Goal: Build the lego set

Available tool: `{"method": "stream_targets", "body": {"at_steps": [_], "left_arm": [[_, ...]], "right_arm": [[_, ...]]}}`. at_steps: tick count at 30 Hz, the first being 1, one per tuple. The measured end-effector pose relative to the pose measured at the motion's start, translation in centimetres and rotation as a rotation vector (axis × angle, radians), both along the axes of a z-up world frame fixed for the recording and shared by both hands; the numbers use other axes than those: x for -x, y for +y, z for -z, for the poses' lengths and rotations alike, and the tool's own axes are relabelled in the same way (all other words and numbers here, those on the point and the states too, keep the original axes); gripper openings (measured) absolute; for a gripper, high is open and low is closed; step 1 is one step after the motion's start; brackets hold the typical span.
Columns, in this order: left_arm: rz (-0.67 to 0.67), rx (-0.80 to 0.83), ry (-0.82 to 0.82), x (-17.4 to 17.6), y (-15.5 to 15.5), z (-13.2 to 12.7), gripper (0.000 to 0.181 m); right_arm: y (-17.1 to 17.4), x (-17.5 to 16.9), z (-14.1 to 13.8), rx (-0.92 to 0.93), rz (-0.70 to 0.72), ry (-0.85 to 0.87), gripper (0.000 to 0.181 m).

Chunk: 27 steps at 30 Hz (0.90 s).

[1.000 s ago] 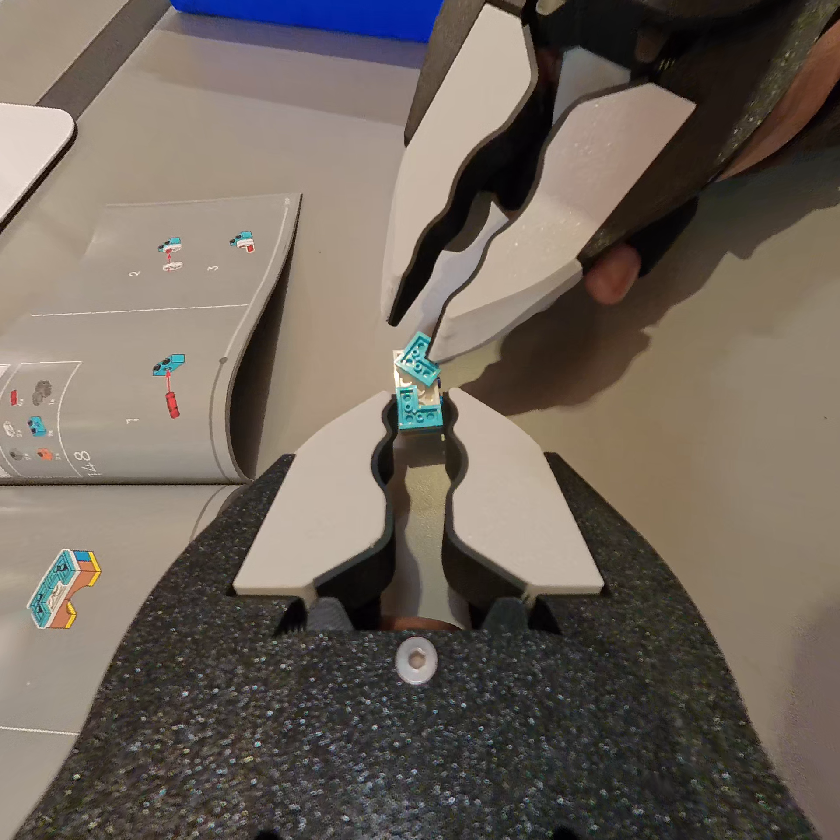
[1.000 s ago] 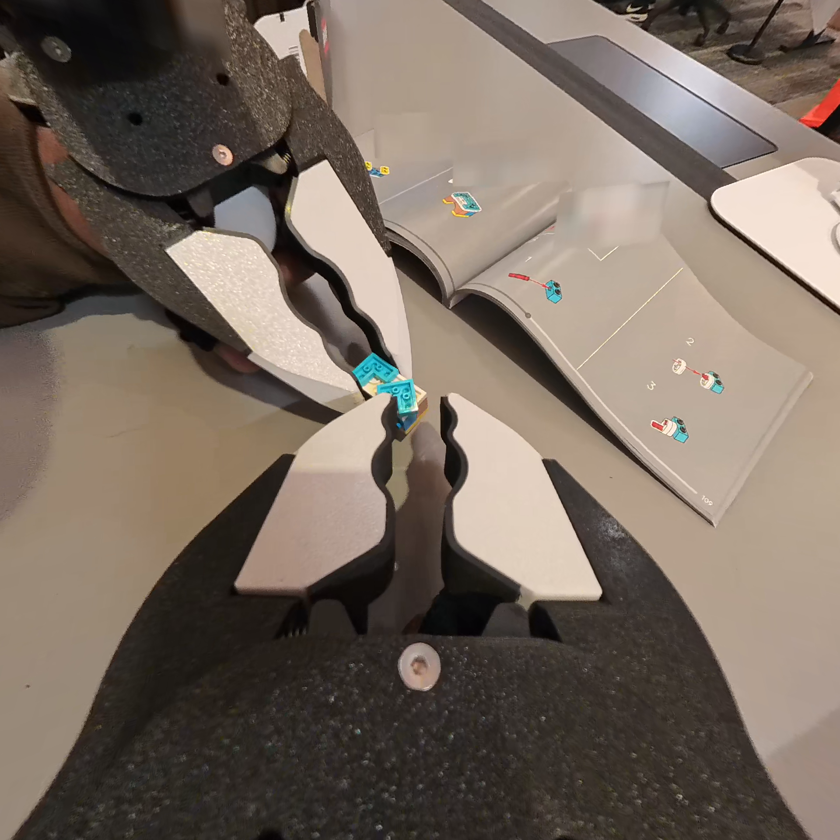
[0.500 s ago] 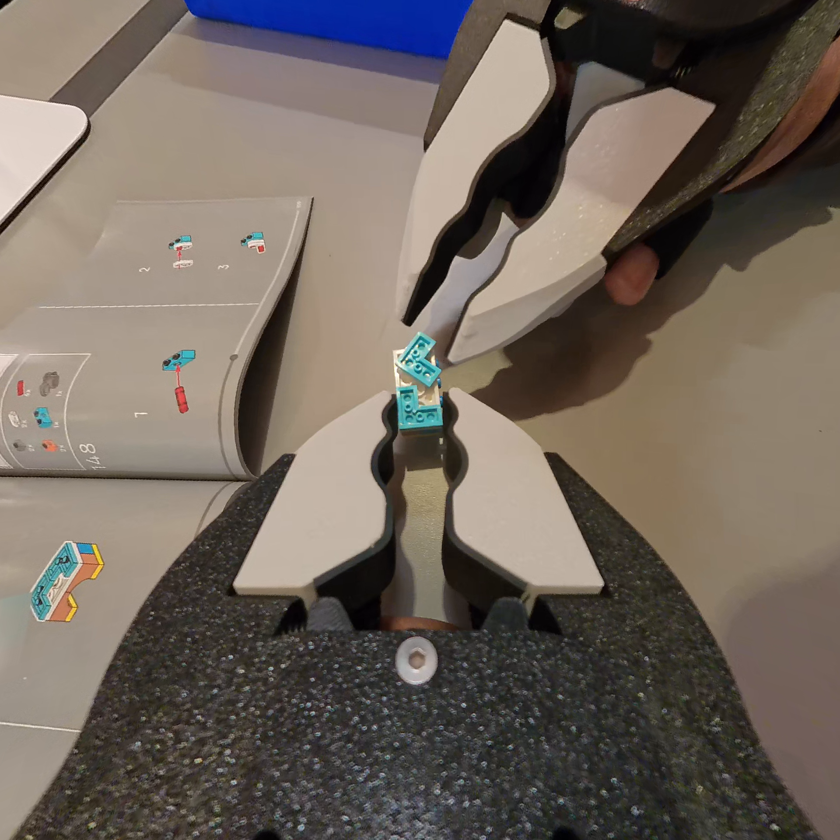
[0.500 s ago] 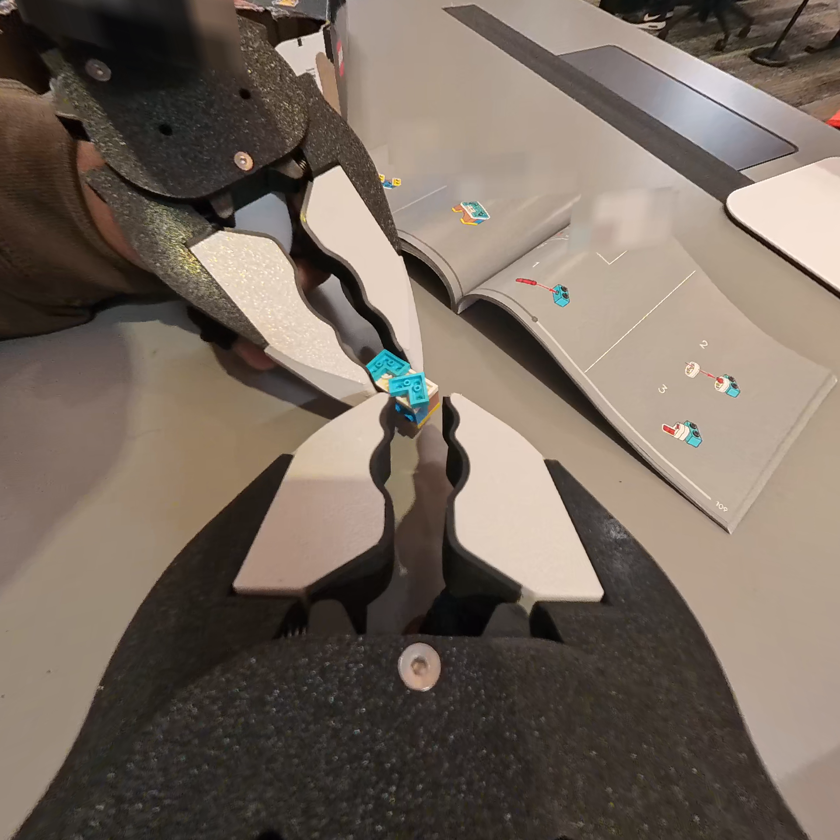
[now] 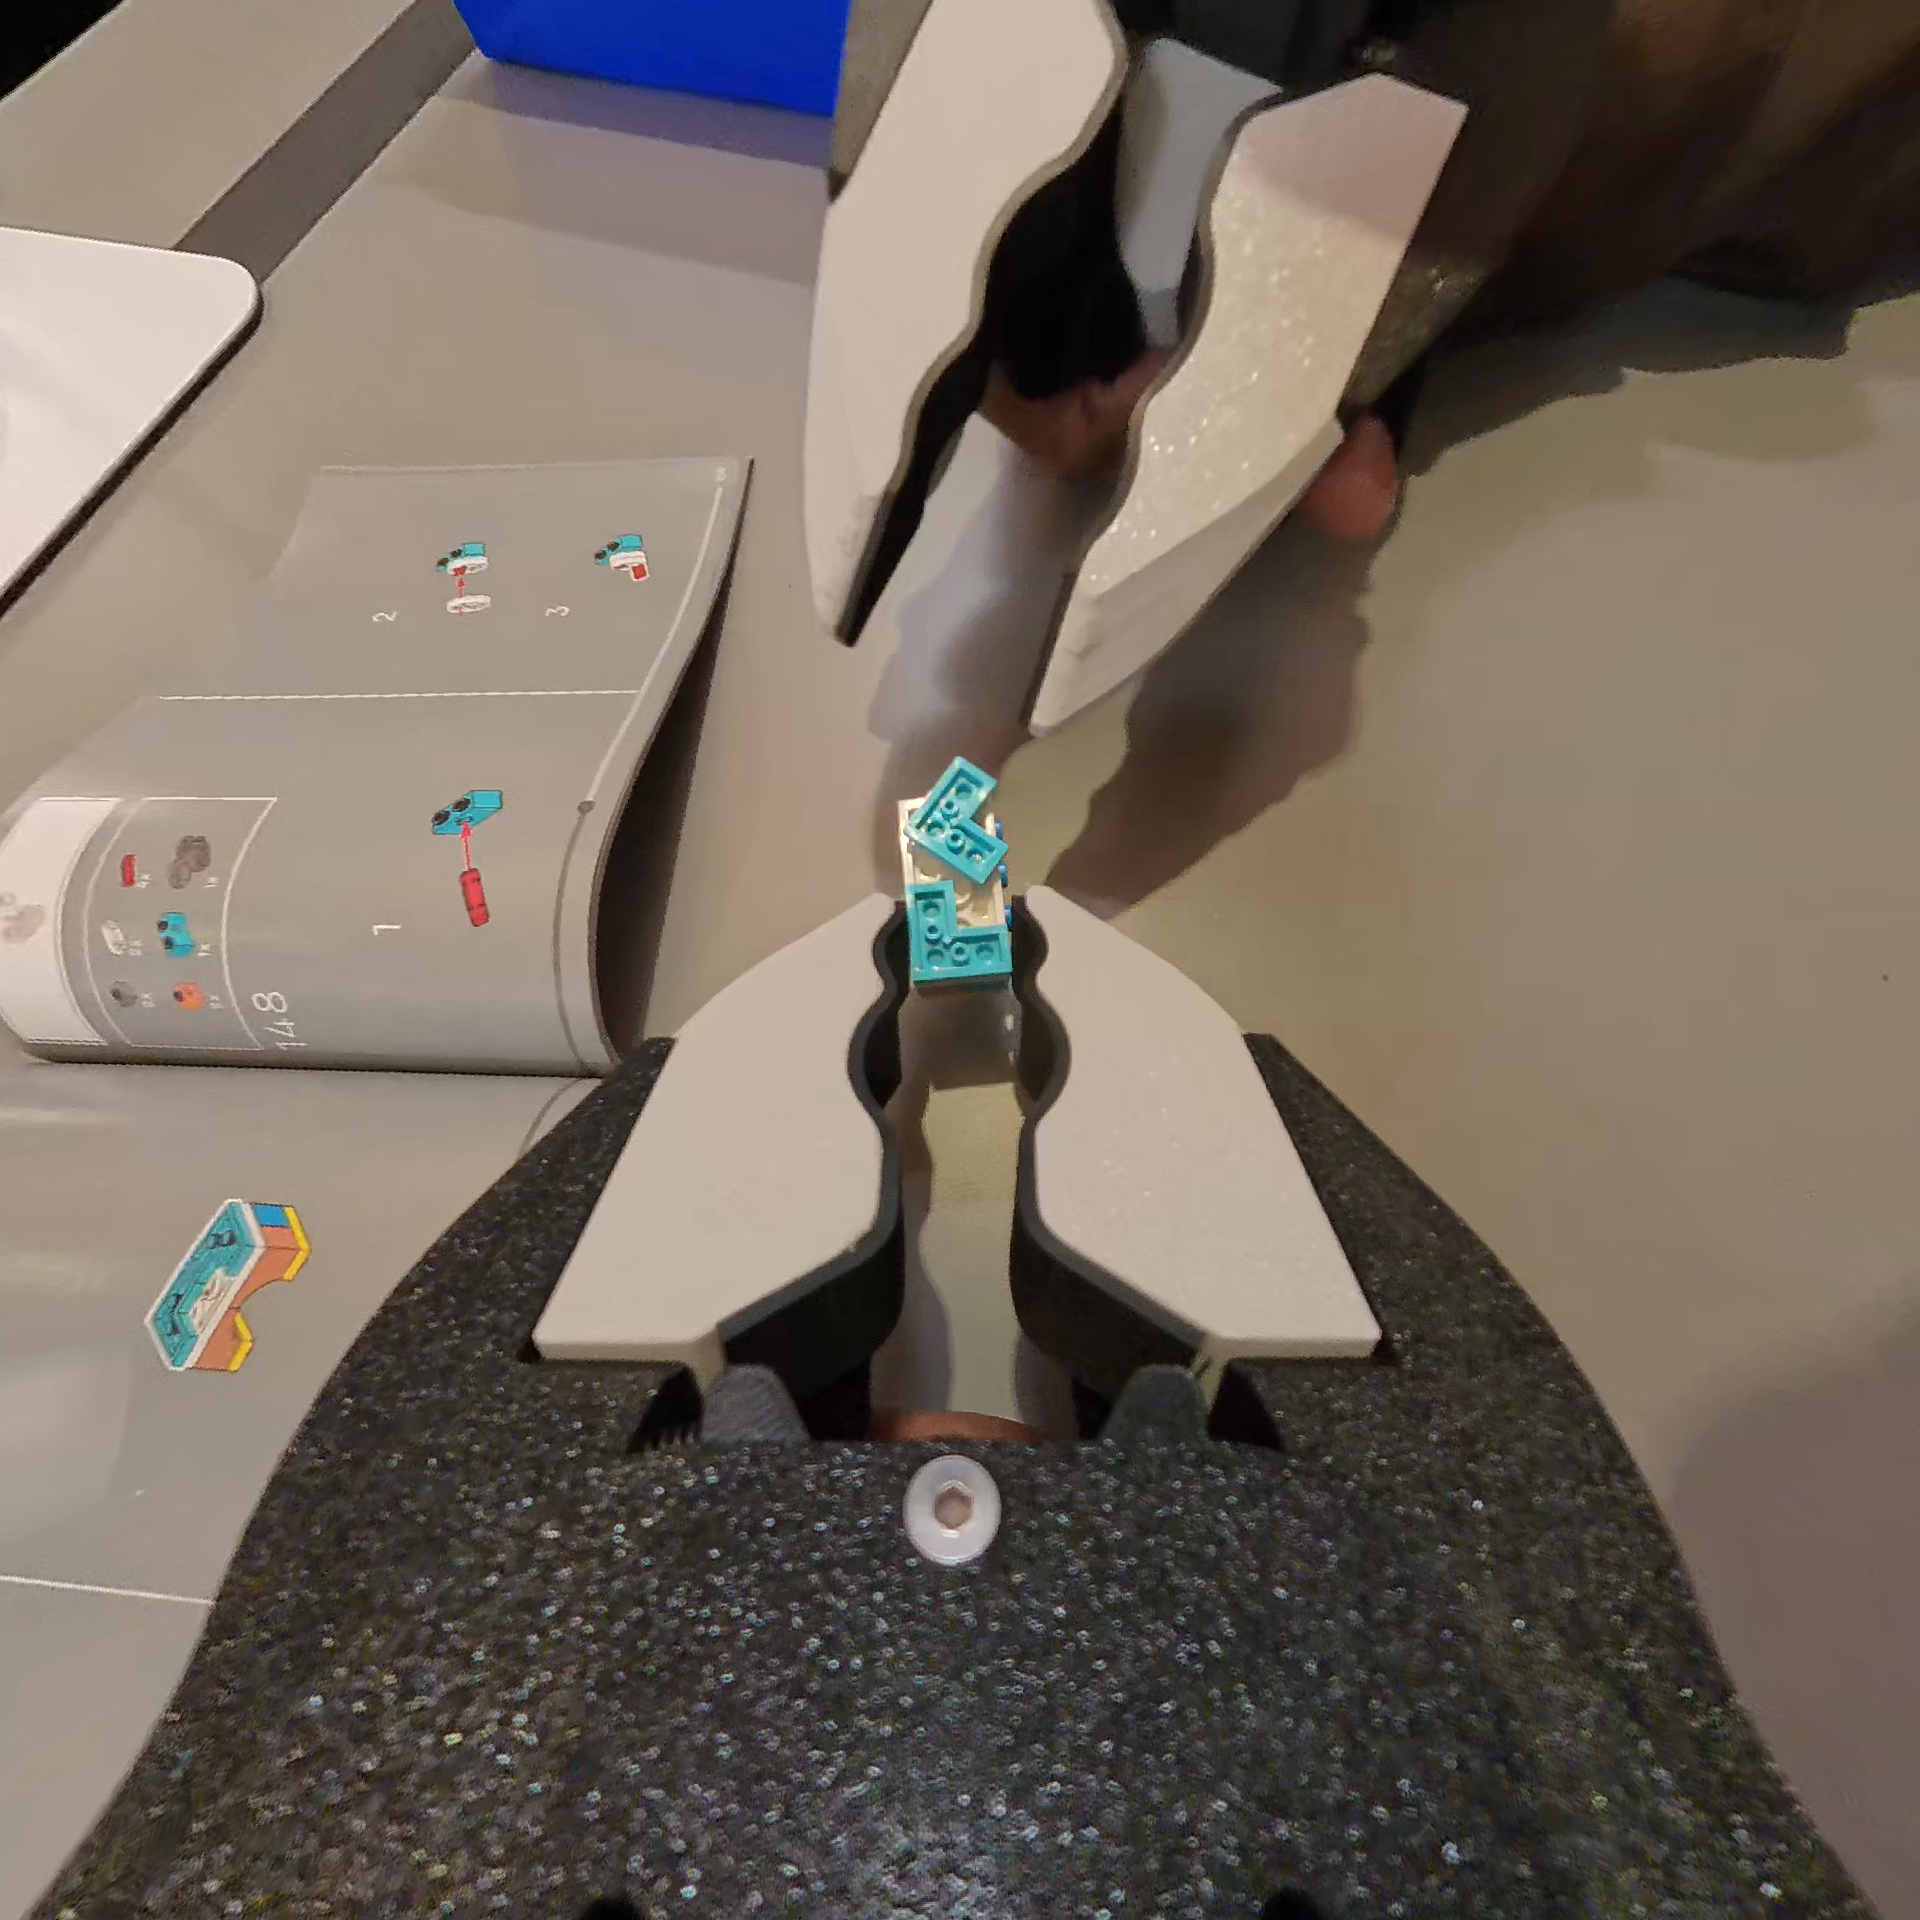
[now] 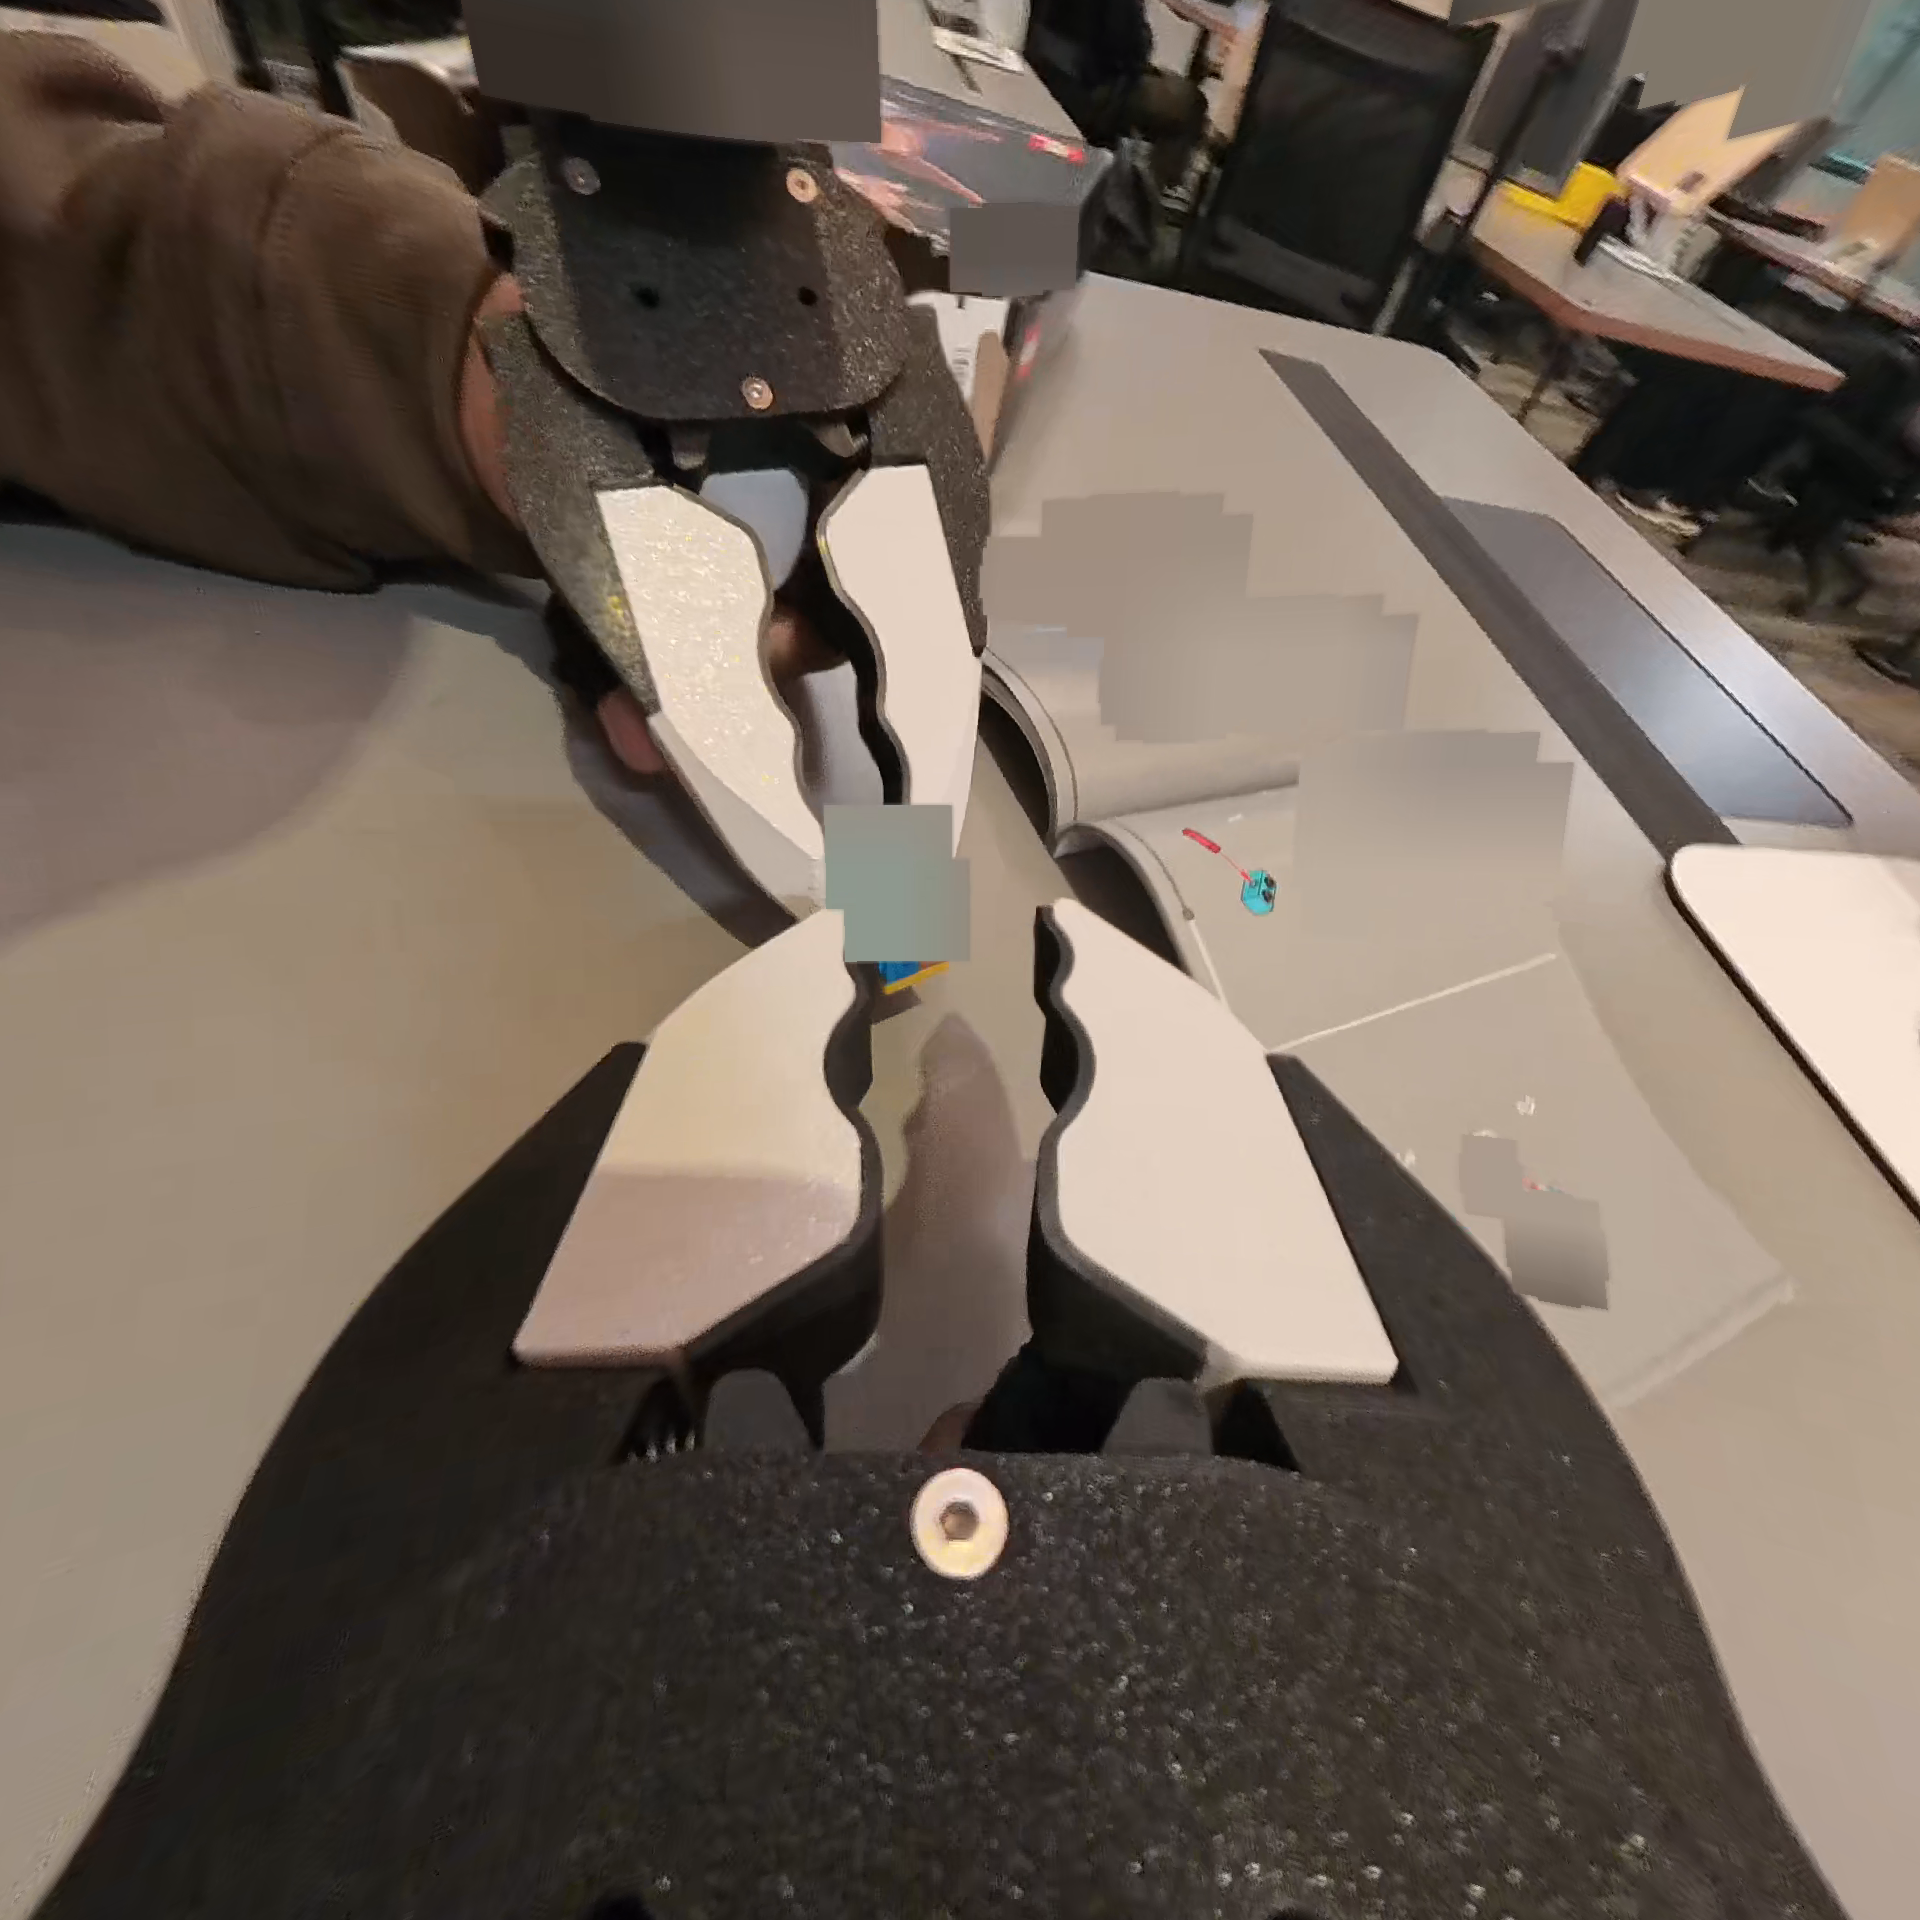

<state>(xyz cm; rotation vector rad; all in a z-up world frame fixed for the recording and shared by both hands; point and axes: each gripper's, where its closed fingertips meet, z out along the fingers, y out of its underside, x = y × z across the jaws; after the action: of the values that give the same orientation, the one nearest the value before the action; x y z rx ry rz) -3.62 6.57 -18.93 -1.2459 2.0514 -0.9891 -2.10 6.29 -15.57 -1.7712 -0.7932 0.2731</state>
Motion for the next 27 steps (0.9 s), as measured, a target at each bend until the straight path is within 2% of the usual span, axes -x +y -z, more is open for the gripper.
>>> {"method": "stream_targets", "body": {"at_steps": [4,8,14,27], "left_arm": [[-0.008,-0.001,-0.008,0.1,0.4,-0.3,0.018],[0.008,0.001,-0.018,0.3,0.3,-0.8,0.018],[0.061,0.011,-0.023,0.7,-0.7,-1.3,0.018],[0.202,0.0,0.002,1.7,-3.4,-1.2,0.018]], "right_arm": [[0.1,0.7,-0.1,0.02,-0.182,0.026,0.032],[-0.4,1.0,-1.2,0.042,-0.308,0.142,0.035],[-1.6,1.4,-1.9,0.061,-0.403,0.218,0.034],[-3.3,3.3,-0.1,0.12,-0.517,0.087,0.027]]}}
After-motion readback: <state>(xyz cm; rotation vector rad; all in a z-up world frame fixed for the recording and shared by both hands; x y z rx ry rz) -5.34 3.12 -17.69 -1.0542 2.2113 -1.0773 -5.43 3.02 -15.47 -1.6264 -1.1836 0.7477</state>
